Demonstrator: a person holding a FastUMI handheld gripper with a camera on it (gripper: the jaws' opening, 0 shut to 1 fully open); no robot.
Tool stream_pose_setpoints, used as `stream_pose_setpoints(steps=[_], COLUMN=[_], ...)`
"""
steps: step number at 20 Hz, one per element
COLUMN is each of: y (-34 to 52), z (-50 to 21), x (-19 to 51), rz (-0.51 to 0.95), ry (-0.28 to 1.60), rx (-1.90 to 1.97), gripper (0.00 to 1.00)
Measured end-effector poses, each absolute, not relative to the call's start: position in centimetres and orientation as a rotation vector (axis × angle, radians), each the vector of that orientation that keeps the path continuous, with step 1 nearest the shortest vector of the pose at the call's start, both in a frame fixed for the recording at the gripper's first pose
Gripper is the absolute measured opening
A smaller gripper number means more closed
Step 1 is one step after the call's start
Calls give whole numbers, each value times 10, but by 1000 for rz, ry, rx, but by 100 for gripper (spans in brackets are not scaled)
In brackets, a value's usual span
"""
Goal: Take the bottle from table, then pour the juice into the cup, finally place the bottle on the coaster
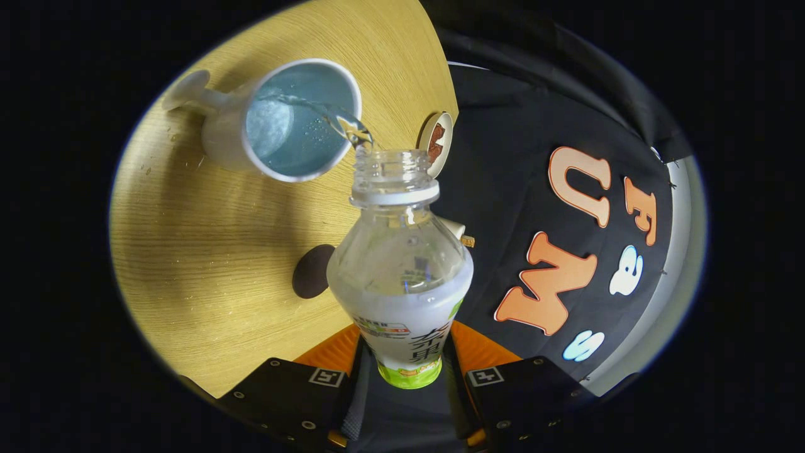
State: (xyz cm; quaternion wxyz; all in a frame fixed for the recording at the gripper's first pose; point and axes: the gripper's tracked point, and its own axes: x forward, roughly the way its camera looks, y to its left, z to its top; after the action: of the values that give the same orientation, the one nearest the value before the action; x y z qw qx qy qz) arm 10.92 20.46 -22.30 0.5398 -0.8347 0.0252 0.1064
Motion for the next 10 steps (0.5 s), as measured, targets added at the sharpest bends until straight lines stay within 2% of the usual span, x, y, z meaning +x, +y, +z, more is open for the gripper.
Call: stream_pose_setpoints(steps=[10], y=[212], z=[-211], x=[112], rz=[255], ry=[28], rx=[-2049], gripper=[56])
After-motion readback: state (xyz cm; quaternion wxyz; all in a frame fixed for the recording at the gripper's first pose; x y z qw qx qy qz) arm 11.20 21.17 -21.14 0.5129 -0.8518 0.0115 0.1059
